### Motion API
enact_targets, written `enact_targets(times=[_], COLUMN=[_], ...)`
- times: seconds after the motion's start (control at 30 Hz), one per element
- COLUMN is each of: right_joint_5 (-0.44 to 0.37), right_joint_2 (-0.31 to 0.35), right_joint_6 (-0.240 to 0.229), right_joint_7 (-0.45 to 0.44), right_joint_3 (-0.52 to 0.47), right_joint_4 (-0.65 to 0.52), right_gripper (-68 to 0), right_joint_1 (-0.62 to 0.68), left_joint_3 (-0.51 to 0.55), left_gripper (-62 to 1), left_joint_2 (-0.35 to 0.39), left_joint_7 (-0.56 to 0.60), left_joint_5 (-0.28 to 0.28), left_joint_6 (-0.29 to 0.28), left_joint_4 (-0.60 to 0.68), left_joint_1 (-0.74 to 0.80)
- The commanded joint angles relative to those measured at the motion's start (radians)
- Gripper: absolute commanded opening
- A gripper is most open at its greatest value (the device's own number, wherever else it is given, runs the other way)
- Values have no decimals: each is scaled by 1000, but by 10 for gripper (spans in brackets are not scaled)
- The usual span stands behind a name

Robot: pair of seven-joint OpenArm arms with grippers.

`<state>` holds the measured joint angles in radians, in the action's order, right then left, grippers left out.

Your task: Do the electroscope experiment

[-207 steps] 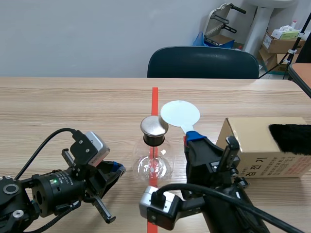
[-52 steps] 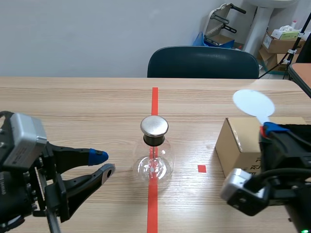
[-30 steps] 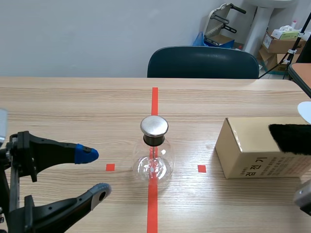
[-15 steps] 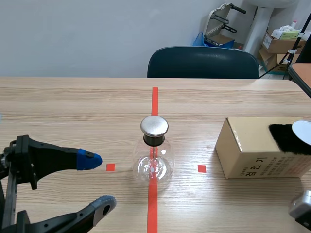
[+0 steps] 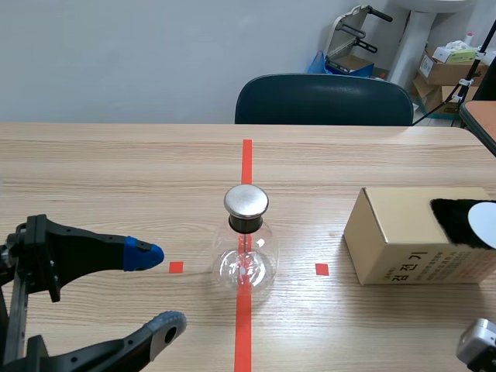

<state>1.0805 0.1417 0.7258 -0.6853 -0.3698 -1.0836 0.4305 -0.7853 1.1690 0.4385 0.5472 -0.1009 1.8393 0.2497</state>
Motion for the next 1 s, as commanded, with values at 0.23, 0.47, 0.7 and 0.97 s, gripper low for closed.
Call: enact_targets(times=[0.23, 0.47, 0.7, 0.97], right_joint_5=[-14, 11, 9, 18], right_joint_2=[7, 19, 14, 19], right_joint_6=[57, 51, 48, 49], right_joint_7=[-62, -46, 80, -133], right_joint_3=[7, 13, 25, 24], right_joint_4=[-12, -12, -12, -12], right_gripper=[-667, -667, -667, -667], right_joint_1=[2, 2, 8, 10], left_joint_3=[2, 2, 2, 2], left_gripper=[-217, -217, -217, -217], left_joint_2=[-13, -27, -23, -18], left_joint_7=[14, 14, 9, 7], left_joint_5=[4, 4, 4, 4], left_joint_6=[-2, -2, -2, -2], left_joint_4=[22, 21, 21, 21], left_joint_1=[0, 0, 0, 0])
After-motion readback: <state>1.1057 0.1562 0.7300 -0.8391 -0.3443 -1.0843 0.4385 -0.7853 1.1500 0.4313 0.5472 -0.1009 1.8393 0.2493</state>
